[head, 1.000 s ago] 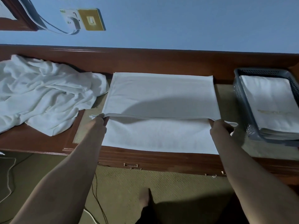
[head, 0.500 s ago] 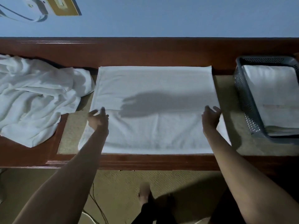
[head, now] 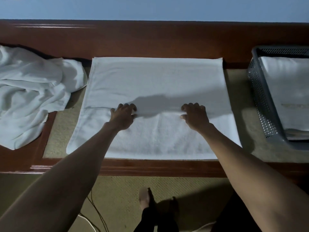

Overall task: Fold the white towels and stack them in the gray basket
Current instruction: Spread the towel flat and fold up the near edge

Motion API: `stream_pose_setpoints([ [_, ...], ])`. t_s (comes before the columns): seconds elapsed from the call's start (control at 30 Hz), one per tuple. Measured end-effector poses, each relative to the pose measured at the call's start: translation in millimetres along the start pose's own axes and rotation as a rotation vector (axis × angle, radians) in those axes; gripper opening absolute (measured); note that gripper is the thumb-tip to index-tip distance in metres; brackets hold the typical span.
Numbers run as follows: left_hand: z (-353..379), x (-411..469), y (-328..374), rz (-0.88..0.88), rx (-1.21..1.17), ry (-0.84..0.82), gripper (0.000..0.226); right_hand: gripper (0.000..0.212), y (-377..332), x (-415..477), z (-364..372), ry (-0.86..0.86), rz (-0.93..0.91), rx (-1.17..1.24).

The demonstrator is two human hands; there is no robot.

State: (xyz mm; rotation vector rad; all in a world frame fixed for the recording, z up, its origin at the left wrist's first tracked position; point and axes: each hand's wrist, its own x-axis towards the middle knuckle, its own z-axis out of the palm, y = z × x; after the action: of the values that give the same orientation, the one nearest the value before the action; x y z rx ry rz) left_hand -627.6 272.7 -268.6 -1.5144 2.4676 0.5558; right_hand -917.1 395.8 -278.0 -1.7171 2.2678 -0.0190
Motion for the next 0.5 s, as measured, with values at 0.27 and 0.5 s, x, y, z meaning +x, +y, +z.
stream_pose_setpoints([
  [0.27, -13.3, 18.6, -4.8, 0.028, -0.021, 0.079, 0.030, 0.022, 13.5, 18.4, -6.8, 0.122, 0.024, 0.089],
  [0.5, -39.9, 21.0, -43.9, -0.159, 0.057, -0.148, 0.046, 0.024, 20.3, 9.8, 1.7, 0.160, 0.137, 0.084],
])
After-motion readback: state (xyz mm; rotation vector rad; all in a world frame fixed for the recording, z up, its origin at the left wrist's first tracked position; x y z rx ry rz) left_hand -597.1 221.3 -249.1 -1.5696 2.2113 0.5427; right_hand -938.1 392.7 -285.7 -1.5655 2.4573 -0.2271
